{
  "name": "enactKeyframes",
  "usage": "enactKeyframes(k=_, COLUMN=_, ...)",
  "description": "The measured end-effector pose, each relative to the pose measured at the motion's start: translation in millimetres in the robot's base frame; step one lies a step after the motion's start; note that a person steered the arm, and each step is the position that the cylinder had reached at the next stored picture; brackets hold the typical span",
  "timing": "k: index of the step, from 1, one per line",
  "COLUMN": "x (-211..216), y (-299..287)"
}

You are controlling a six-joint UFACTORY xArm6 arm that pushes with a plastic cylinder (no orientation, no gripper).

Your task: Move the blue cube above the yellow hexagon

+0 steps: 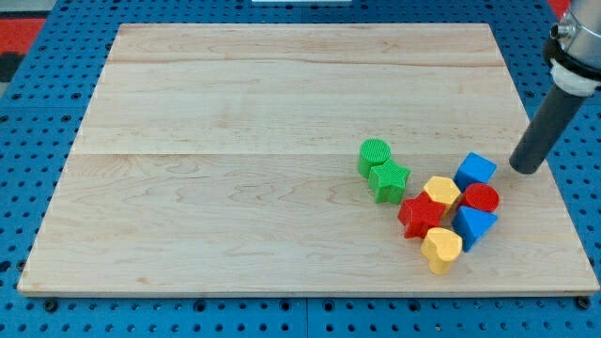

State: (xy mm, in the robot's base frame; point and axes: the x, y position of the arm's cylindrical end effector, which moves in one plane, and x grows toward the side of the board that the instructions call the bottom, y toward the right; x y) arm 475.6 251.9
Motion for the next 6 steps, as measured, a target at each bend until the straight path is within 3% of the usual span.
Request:
enactKeyframes(k=1, x=-6, y=-52)
enactKeyframes(k=2, x=-6, y=-54)
enactKeyframes(k=3, x=-2, y=1)
enactKeyframes(k=5, x=84, y=43)
enactKeyframes(k=6, x=86, y=25)
